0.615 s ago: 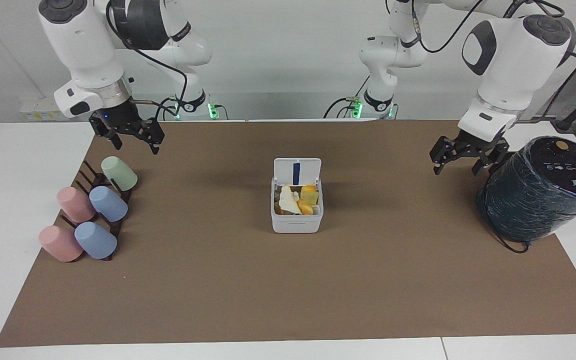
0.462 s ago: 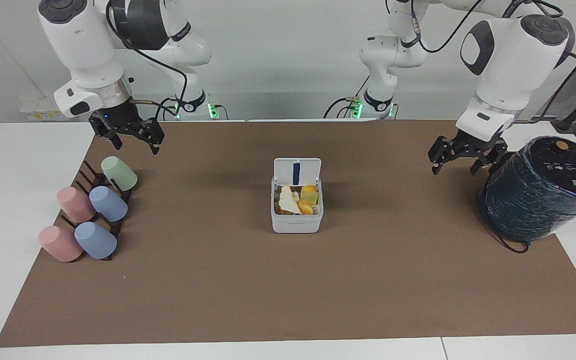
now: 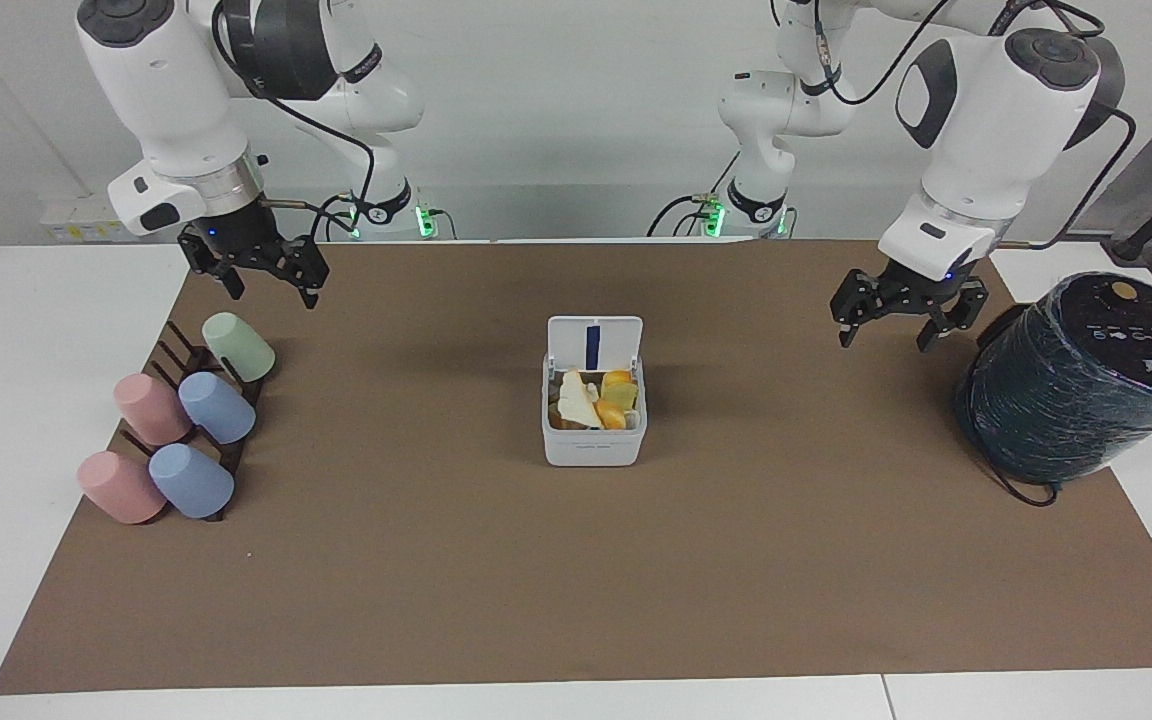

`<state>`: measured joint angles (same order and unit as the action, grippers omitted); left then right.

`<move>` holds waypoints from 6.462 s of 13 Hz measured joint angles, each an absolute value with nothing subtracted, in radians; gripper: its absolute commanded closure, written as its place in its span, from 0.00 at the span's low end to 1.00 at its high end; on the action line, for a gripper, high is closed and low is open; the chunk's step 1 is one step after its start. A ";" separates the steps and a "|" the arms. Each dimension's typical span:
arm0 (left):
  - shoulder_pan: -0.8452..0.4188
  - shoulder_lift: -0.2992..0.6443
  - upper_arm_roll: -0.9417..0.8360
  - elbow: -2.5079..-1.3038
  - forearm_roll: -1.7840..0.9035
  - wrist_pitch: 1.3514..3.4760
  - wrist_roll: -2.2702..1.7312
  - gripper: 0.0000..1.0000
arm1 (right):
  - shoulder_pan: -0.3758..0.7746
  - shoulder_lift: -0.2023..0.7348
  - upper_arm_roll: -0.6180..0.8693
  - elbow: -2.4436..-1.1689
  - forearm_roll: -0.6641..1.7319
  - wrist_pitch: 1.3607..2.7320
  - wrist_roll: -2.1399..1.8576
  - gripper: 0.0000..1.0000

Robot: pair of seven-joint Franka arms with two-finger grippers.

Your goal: Close trash can lid

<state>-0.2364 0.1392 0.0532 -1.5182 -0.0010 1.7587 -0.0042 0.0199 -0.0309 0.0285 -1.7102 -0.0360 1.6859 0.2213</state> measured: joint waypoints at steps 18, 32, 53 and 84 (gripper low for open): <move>-0.661 -0.006 0.046 -1.839 -0.007 1.987 -0.541 0.55 | 0.020 -0.031 0.029 -1.710 -0.036 1.686 0.221 0.00; -0.710 0.049 0.054 -1.968 -0.051 2.396 -0.578 0.80 | 0.020 -0.031 0.028 -1.710 -0.036 1.686 0.221 0.00; -0.708 0.265 0.066 -1.891 -0.092 2.623 -0.586 0.83 | 0.020 -0.031 0.028 -1.710 -0.036 1.686 0.221 0.00; -0.293 0.235 0.087 -1.547 -0.097 1.933 -0.142 0.77 | 0.020 -0.031 0.028 -1.710 -0.036 1.686 0.221 0.00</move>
<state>-0.2925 0.2352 0.0875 -1.5469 -0.0968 1.9328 -0.1422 0.0199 -0.0310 0.0283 -1.7102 -0.0360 1.6859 0.2213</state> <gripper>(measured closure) 0.802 0.000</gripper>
